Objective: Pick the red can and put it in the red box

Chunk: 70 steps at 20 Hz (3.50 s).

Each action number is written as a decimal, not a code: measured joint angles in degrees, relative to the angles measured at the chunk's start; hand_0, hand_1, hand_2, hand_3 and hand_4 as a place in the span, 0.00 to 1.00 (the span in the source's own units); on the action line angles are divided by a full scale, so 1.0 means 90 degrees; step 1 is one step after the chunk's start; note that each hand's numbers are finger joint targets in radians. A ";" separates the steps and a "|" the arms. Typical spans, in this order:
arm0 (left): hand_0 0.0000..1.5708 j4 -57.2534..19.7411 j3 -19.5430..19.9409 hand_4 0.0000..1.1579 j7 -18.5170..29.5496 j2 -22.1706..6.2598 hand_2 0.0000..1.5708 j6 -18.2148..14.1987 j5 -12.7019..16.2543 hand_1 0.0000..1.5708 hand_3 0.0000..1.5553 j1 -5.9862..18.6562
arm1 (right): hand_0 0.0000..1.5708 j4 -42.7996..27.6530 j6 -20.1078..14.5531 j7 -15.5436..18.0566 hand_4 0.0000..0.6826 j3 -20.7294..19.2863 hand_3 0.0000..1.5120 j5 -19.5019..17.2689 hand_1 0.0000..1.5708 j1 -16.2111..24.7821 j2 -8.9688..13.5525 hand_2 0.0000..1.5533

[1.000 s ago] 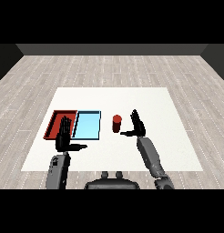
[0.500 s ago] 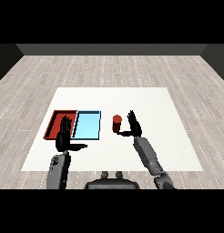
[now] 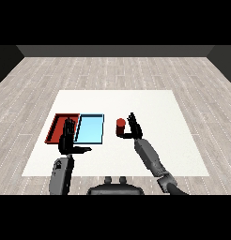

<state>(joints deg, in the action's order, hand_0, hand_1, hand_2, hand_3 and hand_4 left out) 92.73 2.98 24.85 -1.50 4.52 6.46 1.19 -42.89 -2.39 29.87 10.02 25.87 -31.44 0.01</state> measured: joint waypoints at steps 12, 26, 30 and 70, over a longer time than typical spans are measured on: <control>0.00 0.0045 0.0124 0.00 0.0072 -0.0133 0.00 0.0155 0.0111 0.00 0.00 -0.0128 | 0.00 0.1508 -0.0111 0.0570 0.00 0.0405 0.00 0.0731 0.00 -0.0845 0.0000 0.00; 0.00 0.0252 0.0060 0.00 -0.0018 -0.0087 0.00 0.0133 0.0108 0.00 0.00 -0.0224 | 0.00 0.1787 -0.0309 0.0528 0.00 0.1151 0.00 0.1558 0.00 -0.1264 0.0001 0.00; 0.00 0.0265 0.0031 0.00 0.0067 -0.0057 0.00 0.0139 0.0083 0.00 0.00 -0.0301 | 0.00 0.1816 -0.0424 0.0651 0.00 0.1641 0.00 0.2035 0.00 -0.1307 0.0001 0.00; 0.00 0.0040 0.0051 0.00 0.0181 -0.0031 0.00 0.0127 0.0146 0.00 0.00 -0.0171 | 0.97 0.2414 -0.2230 0.0109 0.85 0.3153 0.92 0.2821 0.97 -0.2186 0.0011 0.95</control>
<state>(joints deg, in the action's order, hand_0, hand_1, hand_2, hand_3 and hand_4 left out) 93.09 3.43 26.48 -1.78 5.66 7.77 -0.35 -21.17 -22.47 30.85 38.39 51.26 -51.12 0.11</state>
